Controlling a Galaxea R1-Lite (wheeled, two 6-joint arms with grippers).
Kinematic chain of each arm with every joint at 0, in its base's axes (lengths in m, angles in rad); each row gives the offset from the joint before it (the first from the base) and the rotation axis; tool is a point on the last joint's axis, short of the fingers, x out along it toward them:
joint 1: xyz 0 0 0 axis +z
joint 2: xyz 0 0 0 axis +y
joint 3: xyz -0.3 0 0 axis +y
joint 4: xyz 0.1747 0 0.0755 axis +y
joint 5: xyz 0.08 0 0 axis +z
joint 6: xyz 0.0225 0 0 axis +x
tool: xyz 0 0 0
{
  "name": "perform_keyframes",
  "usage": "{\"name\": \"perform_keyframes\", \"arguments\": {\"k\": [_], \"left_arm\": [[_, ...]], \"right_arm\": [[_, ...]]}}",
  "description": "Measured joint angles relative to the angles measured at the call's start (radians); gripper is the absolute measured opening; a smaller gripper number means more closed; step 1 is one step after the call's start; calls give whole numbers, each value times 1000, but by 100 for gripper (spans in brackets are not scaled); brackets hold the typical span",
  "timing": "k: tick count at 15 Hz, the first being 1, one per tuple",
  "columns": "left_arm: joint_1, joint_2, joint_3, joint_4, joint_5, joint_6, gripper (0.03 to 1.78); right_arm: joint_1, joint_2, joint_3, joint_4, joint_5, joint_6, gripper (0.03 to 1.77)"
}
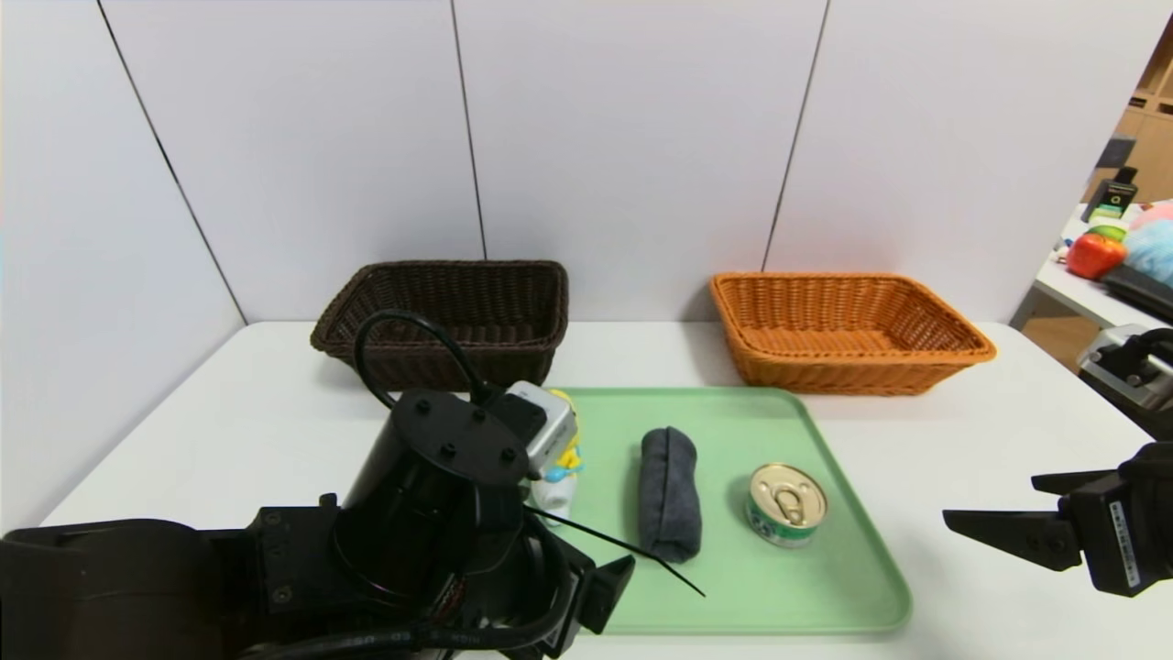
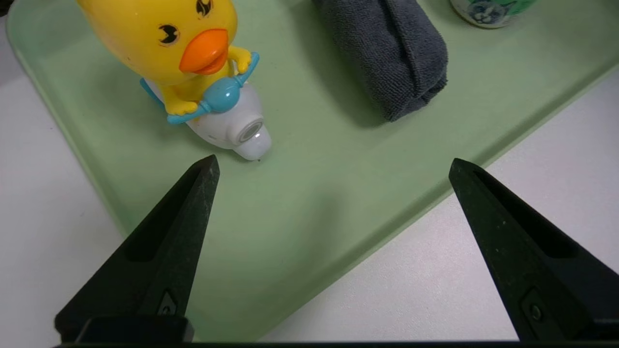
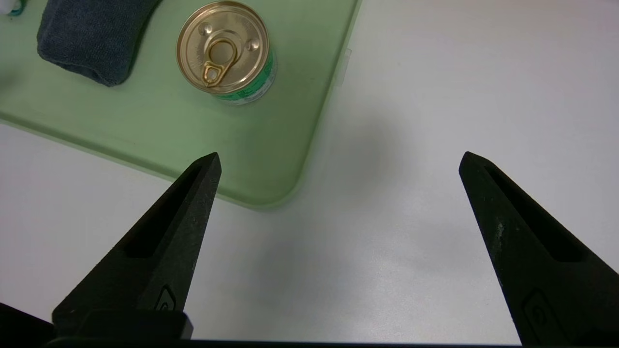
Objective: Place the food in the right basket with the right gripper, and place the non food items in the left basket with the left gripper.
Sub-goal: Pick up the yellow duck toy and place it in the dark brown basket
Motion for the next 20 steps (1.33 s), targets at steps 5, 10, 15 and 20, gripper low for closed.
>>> {"name": "perform_keyframes", "arguments": {"k": [5,10,15,20], "left_arm": [[-8,72,8,-126,144,9,169],[-18,119,29,-220,225,6,169],[-27,202,56,-381,332,5,169],[-29,266,101,-500,361,6,169]], "right_arm": [[1,7,-12,-3,5,-1,170],[0,32,-37,-3,5,-1,170],[0,56,-44,-10,5,-2,170],[-1,67,-44,-11,5,-3,170]]}}
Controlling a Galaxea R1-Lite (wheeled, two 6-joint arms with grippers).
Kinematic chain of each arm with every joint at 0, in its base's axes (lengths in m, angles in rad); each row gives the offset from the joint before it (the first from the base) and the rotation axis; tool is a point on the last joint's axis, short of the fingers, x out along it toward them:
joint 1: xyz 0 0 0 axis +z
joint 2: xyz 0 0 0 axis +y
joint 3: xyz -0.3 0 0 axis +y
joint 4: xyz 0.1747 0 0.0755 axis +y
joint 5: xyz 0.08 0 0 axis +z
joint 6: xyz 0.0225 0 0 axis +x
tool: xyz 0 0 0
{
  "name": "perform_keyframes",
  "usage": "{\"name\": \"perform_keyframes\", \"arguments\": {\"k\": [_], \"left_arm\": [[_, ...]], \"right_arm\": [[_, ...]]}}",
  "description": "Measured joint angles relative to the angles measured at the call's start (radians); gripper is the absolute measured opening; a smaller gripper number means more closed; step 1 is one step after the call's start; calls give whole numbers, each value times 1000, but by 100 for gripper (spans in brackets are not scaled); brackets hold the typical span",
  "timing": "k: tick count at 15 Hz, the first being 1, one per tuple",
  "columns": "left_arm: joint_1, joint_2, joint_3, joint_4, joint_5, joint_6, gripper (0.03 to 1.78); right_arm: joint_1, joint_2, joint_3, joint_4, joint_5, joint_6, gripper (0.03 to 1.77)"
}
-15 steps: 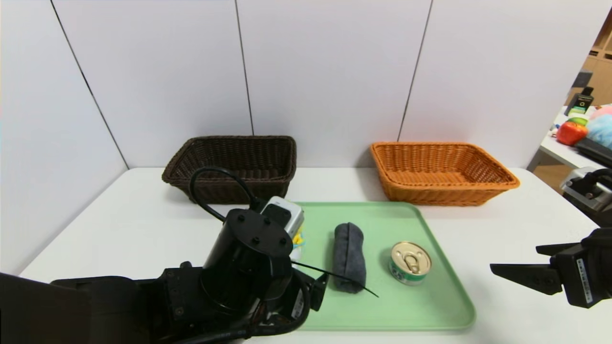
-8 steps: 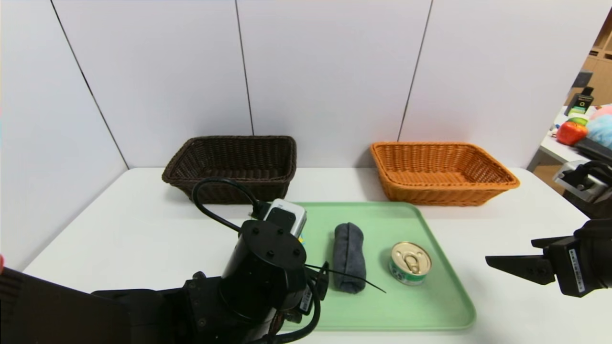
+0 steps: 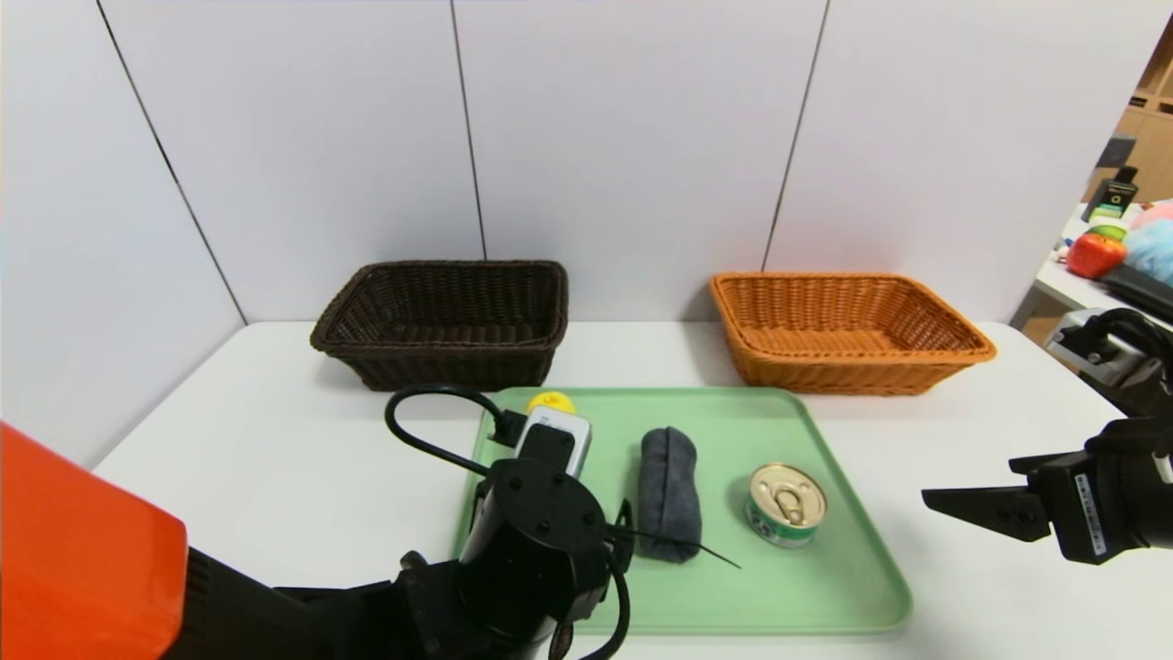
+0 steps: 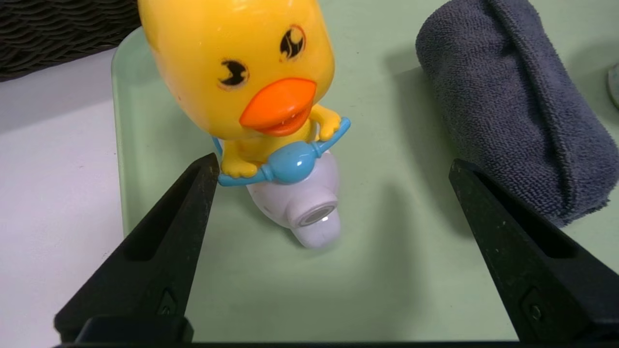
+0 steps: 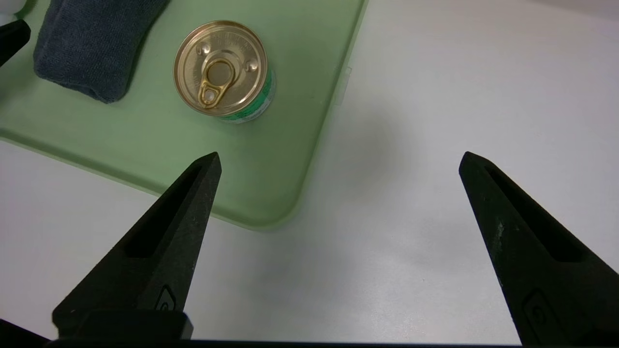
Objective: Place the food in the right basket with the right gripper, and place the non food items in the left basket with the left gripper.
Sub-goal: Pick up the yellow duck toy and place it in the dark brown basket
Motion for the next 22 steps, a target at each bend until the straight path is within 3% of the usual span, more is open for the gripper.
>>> {"name": "perform_keyframes", "arguments": {"k": [3,16,22], "left_arm": [[8,27,6,-46,4,4,169],[85,61,-9,-56,7,20,169],[110,106,-13,-148,6,53,169]], "right_arm": [[1,9,-1,-1,0,-2,170],[1,18,-3,-2,14,-2,170],[1,19,-1,-1,27,-3,170]]}}
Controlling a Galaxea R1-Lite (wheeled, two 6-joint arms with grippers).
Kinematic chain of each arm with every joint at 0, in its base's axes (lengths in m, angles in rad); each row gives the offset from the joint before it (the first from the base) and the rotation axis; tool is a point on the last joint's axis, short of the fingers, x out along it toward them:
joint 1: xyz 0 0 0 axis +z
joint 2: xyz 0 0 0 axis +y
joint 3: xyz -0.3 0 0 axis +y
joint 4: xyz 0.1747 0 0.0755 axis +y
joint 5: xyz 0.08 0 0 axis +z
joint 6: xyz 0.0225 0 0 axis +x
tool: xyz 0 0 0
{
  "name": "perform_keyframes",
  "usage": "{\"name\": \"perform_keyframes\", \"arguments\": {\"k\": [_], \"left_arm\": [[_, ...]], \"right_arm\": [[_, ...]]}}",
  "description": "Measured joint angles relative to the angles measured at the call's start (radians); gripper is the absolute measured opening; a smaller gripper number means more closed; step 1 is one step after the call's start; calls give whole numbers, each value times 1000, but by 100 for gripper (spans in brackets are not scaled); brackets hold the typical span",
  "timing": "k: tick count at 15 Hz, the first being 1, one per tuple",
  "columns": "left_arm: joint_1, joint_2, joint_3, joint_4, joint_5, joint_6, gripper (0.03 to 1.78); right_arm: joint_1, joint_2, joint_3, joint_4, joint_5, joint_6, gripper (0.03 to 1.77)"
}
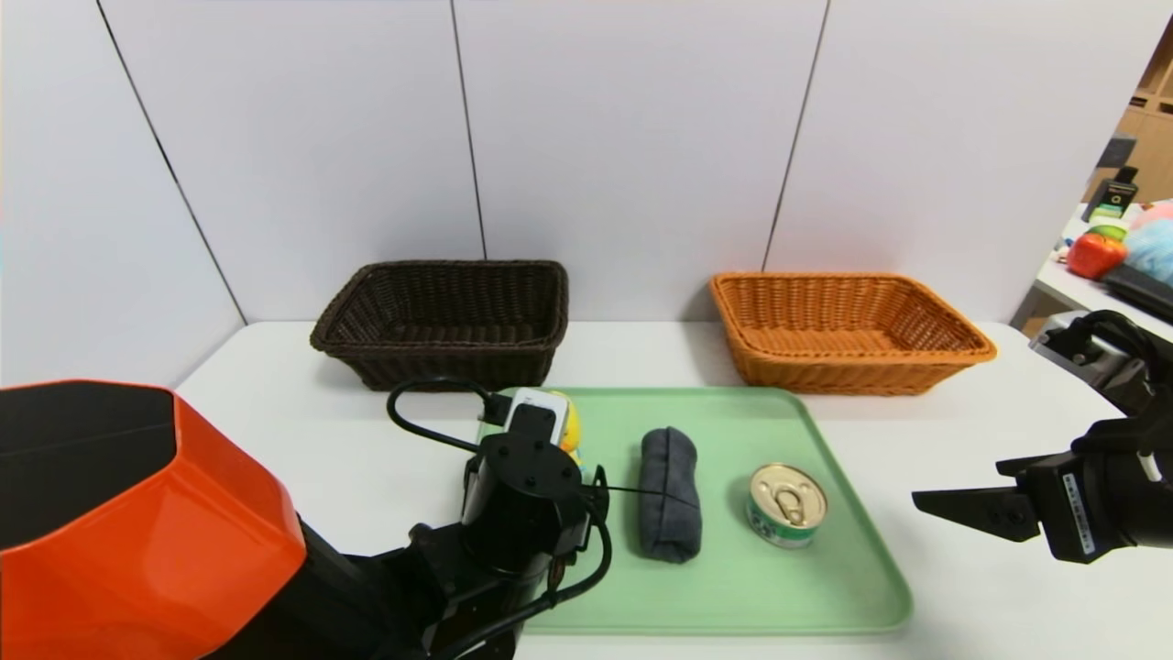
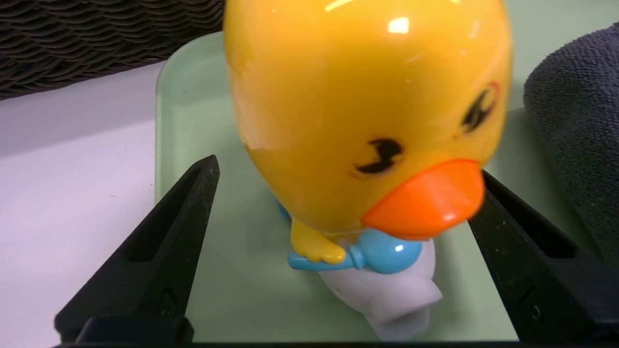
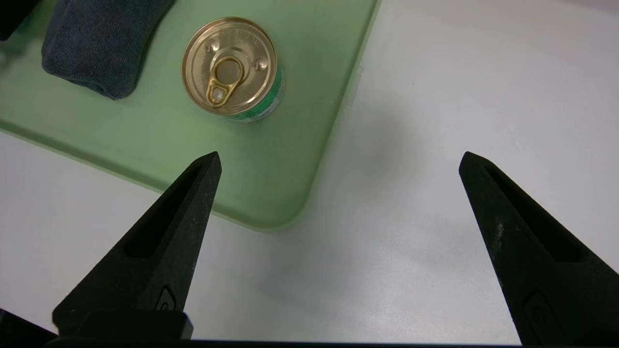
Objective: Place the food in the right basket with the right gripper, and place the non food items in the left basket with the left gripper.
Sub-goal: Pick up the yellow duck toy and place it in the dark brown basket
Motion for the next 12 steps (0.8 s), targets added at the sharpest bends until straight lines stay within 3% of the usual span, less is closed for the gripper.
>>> {"name": "perform_keyframes", "arguments": {"k": [12], "left_arm": [[37,26,-23,-3,-1,18,169]], "right_arm": [[5,1,6,-1,1,0,170]]}}
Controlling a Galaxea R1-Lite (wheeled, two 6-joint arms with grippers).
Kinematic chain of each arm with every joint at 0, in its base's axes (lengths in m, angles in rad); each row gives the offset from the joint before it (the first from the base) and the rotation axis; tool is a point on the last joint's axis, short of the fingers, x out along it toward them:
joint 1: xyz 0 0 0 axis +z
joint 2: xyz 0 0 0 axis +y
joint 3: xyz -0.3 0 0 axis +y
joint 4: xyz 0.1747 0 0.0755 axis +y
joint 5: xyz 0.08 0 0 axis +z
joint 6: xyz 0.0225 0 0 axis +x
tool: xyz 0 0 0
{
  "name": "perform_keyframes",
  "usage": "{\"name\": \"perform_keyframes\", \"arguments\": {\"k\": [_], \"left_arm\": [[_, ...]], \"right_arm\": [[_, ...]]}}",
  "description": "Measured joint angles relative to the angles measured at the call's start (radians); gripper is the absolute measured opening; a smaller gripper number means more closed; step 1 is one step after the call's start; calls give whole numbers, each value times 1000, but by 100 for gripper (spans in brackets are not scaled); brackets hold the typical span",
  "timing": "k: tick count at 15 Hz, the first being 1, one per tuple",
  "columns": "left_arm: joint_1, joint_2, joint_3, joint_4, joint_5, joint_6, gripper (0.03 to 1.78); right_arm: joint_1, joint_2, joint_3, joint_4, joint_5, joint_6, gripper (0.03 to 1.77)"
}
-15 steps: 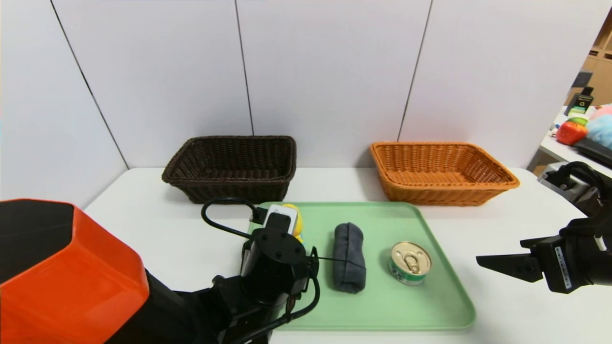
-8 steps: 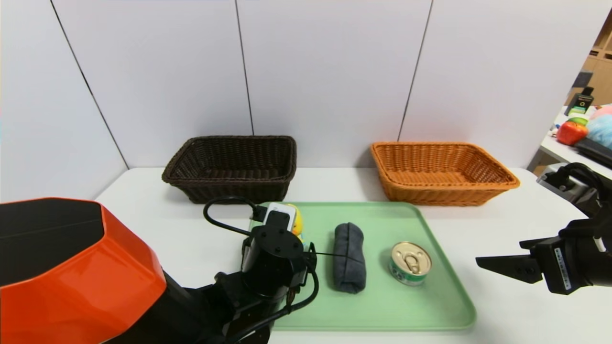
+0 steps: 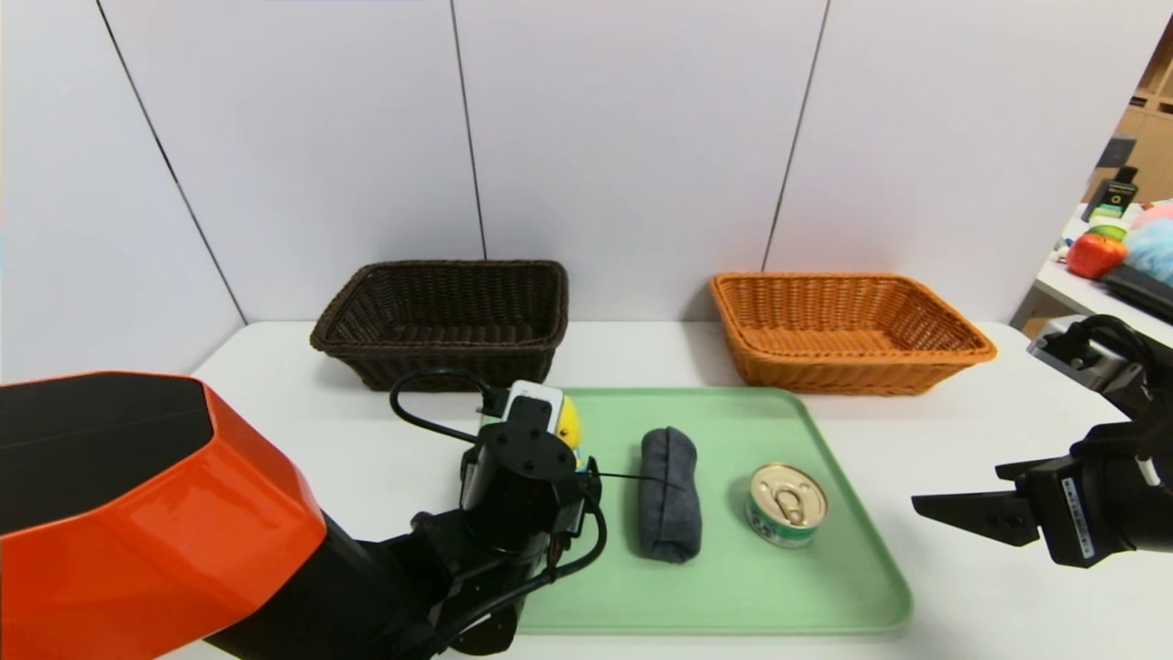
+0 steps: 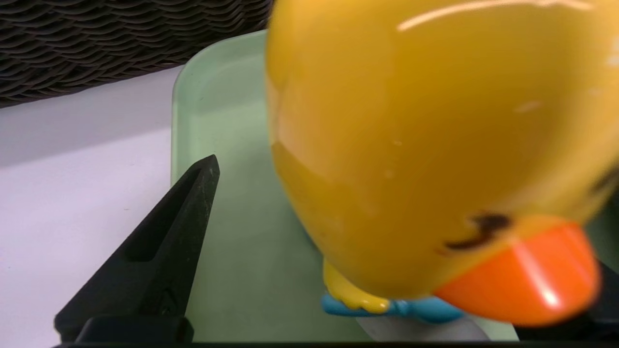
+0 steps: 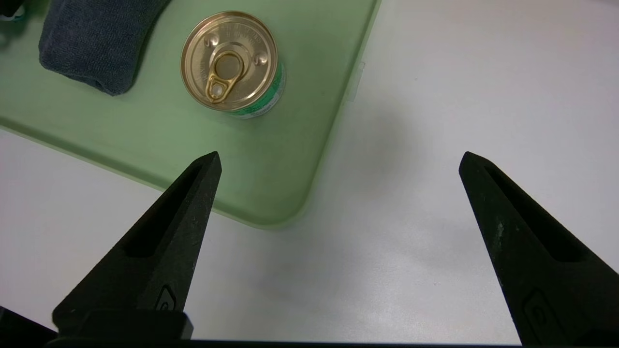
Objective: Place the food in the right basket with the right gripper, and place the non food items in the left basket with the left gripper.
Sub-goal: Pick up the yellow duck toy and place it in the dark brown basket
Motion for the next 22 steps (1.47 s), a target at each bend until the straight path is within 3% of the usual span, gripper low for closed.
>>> {"name": "perform_keyframes", "arguments": {"k": [1,5,7,16,22], "left_arm": [[0,0,-1,0,0,-1,169],[0,4,0,0,0,-2,105],[0,6,0,-2,0,-1,92],[1,3,2,1,0,0,90],[4,-76,2,4,0,54,83]], "right_arm": [[1,2,0,0,0,0,170],[5,12,-4,0,1,-1,170],[4,15,-6,0,1,-1,170],[4,26,2,-30,0,0,170],[4,26,3,-30,0,0,170]]}}
